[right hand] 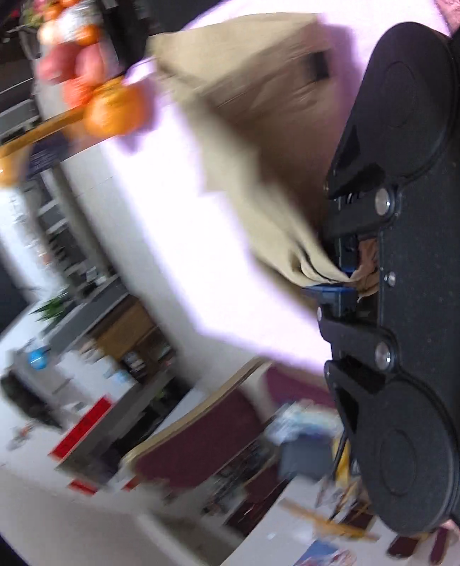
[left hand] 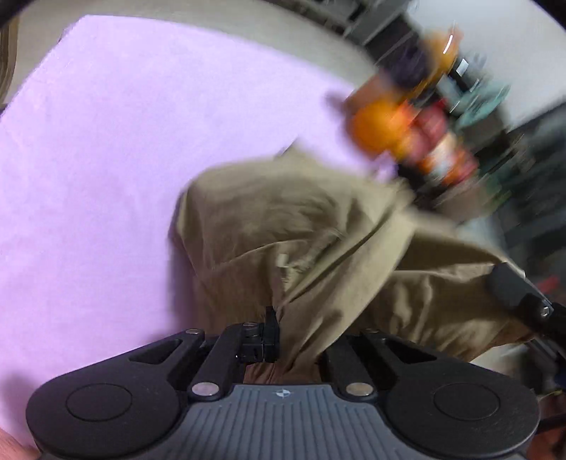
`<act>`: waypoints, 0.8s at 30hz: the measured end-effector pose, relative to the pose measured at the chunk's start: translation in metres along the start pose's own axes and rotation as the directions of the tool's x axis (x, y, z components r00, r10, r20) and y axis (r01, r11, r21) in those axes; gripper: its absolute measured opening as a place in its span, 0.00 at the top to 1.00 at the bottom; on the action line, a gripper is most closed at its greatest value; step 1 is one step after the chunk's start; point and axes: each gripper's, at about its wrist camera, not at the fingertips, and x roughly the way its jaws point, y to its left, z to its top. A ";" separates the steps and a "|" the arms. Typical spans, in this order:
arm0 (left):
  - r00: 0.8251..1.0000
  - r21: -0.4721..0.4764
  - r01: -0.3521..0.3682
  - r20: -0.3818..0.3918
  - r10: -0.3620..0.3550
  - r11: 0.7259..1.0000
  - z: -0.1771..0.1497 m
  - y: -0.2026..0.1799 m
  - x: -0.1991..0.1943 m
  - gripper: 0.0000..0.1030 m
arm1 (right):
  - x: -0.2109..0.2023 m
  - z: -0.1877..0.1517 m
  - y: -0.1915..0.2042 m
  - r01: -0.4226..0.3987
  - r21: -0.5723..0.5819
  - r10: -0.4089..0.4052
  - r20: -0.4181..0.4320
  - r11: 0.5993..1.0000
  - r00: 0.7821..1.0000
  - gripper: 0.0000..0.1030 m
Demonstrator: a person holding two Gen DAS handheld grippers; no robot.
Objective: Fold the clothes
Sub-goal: 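Lift the trousers with both grippers and shake them out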
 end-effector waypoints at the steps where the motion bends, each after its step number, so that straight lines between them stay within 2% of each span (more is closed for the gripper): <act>1: 0.996 -0.010 0.073 0.059 -0.073 0.997 0.004 -0.008 -0.027 0.98 | -0.018 0.015 0.016 -0.004 -0.002 0.004 0.047 1.000 0.999 0.94; 2: 0.980 -0.013 0.155 0.128 -0.152 0.988 0.006 -0.013 -0.058 0.98 | -0.040 0.028 0.029 -0.026 -0.004 0.026 0.095 1.000 0.995 0.94; 3: 0.953 -0.012 0.235 0.198 -0.228 0.972 0.008 -0.018 -0.088 0.98 | -0.062 0.040 0.042 -0.050 -0.006 0.050 0.142 0.999 0.989 0.94; 4: 0.917 -0.012 0.308 0.270 -0.293 0.951 0.006 -0.019 -0.119 0.98 | -0.087 0.050 0.053 -0.080 -0.023 0.083 0.197 0.997 0.977 0.94; 6: 0.830 -0.006 0.428 0.397 -0.391 0.904 -0.008 -0.014 -0.174 0.98 | -0.139 0.056 0.068 -0.141 -0.048 0.149 0.314 0.989 0.938 0.94; 7: 0.784 0.000 0.478 0.451 -0.427 0.878 -0.016 -0.011 -0.198 0.98 | -0.165 0.059 0.075 -0.171 -0.063 0.182 0.370 0.983 0.911 0.94; 9: 0.712 -0.009 0.560 0.516 -0.476 0.828 -0.038 -0.004 -0.229 0.96 | -0.201 0.058 0.075 -0.199 -0.037 0.195 0.445 0.979 0.874 0.93; 10: 0.691 -0.021 0.592 0.529 -0.493 0.806 -0.050 -0.003 -0.238 0.96 | -0.203 0.055 0.072 -0.195 0.010 0.172 0.425 0.981 0.889 0.93; 11: 0.694 -0.044 0.593 0.534 -0.483 0.804 -0.060 -0.004 -0.244 0.97 | -0.203 0.053 0.068 -0.186 0.062 0.147 0.393 0.981 0.908 0.93; 13: 0.718 -0.099 0.586 0.523 -0.459 0.804 -0.076 -0.010 -0.252 0.98 | -0.201 0.048 0.063 -0.145 0.139 0.093 0.326 0.980 0.941 0.93; 14: 0.722 -0.124 0.596 0.517 -0.460 0.794 -0.083 -0.012 -0.255 0.99 | -0.205 0.045 0.068 -0.141 0.138 0.090 0.321 0.980 0.943 0.93; 15: 0.699 -0.134 0.632 0.523 -0.487 0.763 -0.091 -0.012 -0.261 0.99 | -0.208 0.043 0.074 -0.140 0.132 0.091 0.320 0.981 0.943 0.93; 16: 0.658 -0.126 0.678 0.542 -0.522 0.724 -0.098 -0.012 -0.270 0.99 | -0.218 0.041 0.082 -0.158 0.107 0.114 0.337 0.982 0.935 0.93; 17: 0.597 -0.103 0.731 0.576 -0.558 0.675 -0.107 -0.009 -0.279 0.99 | -0.233 0.036 0.092 -0.180 0.056 0.147 0.365 0.982 0.919 0.93; 19: 0.455 -0.030 0.819 0.642 -0.617 0.573 -0.124 -0.003 -0.297 0.97 | -0.264 0.025 0.113 -0.217 -0.053 0.219 0.418 0.975 0.882 0.93; 20: 0.423 -0.017 0.833 0.663 -0.617 0.554 -0.132 -0.005 -0.301 0.96 | -0.267 0.025 0.118 -0.217 -0.068 0.225 0.422 0.974 0.878 0.93; 21: 0.408 -0.013 0.840 0.676 -0.614 0.543 -0.138 -0.007 -0.304 0.94 | -0.267 0.025 0.121 -0.216 -0.075 0.227 0.424 0.974 0.877 0.93; 24: 0.550 -0.128 0.776 0.615 -0.564 0.618 -0.140 -0.016 -0.297 0.98 | -0.268 0.026 0.132 -0.211 -0.097 0.232 0.428 0.973 0.874 0.93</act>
